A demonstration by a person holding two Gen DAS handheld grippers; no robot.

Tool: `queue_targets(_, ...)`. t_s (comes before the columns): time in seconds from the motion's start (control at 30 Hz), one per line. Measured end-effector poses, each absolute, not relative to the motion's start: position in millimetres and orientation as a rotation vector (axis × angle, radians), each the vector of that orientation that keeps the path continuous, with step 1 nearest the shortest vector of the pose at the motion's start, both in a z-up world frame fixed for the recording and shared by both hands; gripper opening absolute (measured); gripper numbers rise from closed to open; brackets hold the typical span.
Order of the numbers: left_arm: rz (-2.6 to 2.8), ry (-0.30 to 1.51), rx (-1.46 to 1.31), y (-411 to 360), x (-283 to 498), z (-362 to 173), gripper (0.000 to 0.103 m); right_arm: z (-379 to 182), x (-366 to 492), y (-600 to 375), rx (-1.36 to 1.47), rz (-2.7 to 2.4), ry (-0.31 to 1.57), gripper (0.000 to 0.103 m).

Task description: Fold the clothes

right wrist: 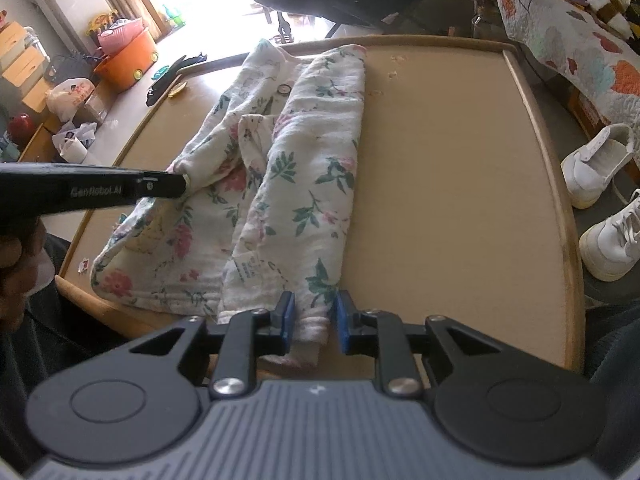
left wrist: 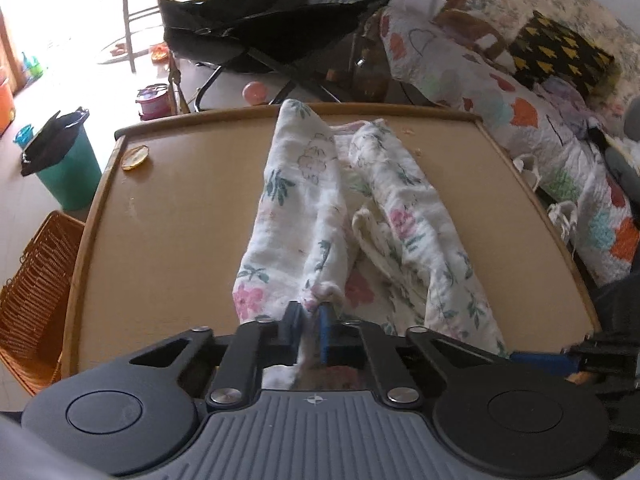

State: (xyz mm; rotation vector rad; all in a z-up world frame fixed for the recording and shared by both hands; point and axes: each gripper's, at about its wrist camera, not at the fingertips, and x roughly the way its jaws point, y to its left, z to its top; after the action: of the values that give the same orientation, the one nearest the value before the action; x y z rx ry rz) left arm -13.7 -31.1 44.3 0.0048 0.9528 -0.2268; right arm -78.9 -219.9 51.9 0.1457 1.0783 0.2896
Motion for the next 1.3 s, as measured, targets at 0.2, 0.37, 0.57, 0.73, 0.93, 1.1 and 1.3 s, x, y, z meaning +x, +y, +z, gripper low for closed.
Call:
queue_targets(0.2,-0.152,1.014,-0.356,-12,3,38,0.004,51,-79,-222,0.165,0.298,1.072,0.022)
queue_targets(0.37,-0.135,0.997,-0.566,-8,8,44,0.004,51,-80,-221,0.172,0.310,1.067,0.023)
queue_targets(0.57,-0.108,1.018,-0.713,-19,11,33,0.004,51,-81,-220,0.166,0.321,1.064,0.025)
queue_targets(0.73,-0.083,1.030,-0.688,-35,12,15,0.004,52,-82,-216,0.140,0.331,1.059,0.029)
queue_targets(0.93,-0.100,1.054,-0.766,-32,14,-9,0.009,53,-81,-213,0.124,0.340,1.064,0.032)
queue_targets(1.1,-0.161,1.041,-0.709,-31,13,-2,0.017,59,-77,-218,0.137,0.348,1.055,0.032)
queue_targets(1.3,-0.305,0.975,-0.582,-22,5,27,0.050,69,-61,-230,0.130,0.352,1.005,0.032)
